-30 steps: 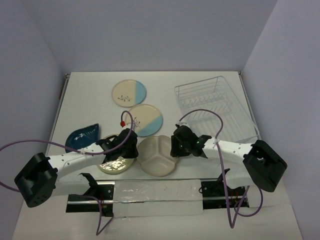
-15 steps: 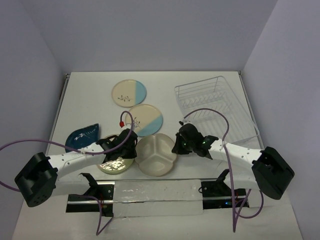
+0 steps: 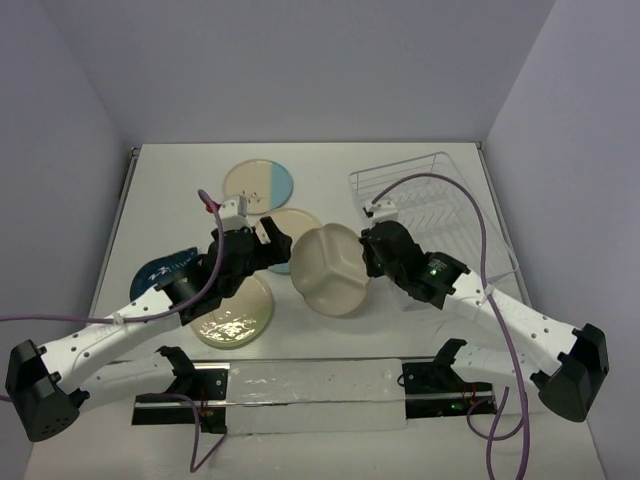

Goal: Load the plates into the dish rack

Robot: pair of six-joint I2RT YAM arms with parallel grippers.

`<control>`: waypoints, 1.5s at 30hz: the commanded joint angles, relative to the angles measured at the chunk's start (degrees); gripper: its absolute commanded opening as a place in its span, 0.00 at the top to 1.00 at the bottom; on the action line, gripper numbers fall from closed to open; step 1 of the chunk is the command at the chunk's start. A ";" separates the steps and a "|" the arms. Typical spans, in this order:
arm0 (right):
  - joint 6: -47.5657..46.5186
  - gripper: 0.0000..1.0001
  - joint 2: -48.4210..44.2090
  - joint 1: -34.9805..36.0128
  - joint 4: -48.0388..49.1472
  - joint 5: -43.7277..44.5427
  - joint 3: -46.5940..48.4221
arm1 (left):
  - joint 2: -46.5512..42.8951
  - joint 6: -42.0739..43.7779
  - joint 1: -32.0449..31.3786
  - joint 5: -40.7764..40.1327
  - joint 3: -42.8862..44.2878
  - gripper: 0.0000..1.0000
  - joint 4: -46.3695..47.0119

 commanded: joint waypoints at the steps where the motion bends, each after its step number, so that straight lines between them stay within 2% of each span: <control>1: -4.89 1.00 -0.77 0.13 12.88 8.43 15.53 | -0.48 4.08 0.07 -12.23 7.42 0.01 3.06; 4: -11.66 1.00 1.32 0.08 16.34 12.39 21.11 | 0.59 6.89 1.13 -15.55 9.83 0.01 5.17; 8: -21.99 1.00 5.13 -2.75 19.80 18.64 29.23 | 1.63 9.88 7.37 -9.28 10.86 0.01 9.11; 11: -28.88 1.00 8.05 -7.36 20.23 19.41 35.08 | 1.12 11.07 13.15 -6.66 10.07 0.01 10.86; 14: -37.66 1.00 9.52 -13.45 20.60 21.35 38.21 | -0.32 12.50 15.45 -7.30 7.75 0.01 13.38; 19: -46.23 1.00 10.11 -23.72 20.97 20.03 39.34 | -1.97 15.09 18.52 -6.33 2.97 0.01 21.08; 22: -50.47 1.00 12.41 -29.46 20.88 20.12 39.78 | 0.09 14.87 20.88 -6.05 3.22 0.01 21.28; 27: -58.37 1.00 17.87 -34.93 21.41 19.94 39.79 | 7.66 14.60 23.62 -3.02 7.96 0.01 18.81; 34: -64.55 1.00 21.14 -39.43 22.69 17.05 40.65 | 14.18 14.95 24.24 -1.64 10.76 0.01 16.96; 45: -70.94 1.00 23.24 -39.68 26.69 16.70 38.55 | 14.69 14.95 24.50 -2.86 10.60 0.01 15.83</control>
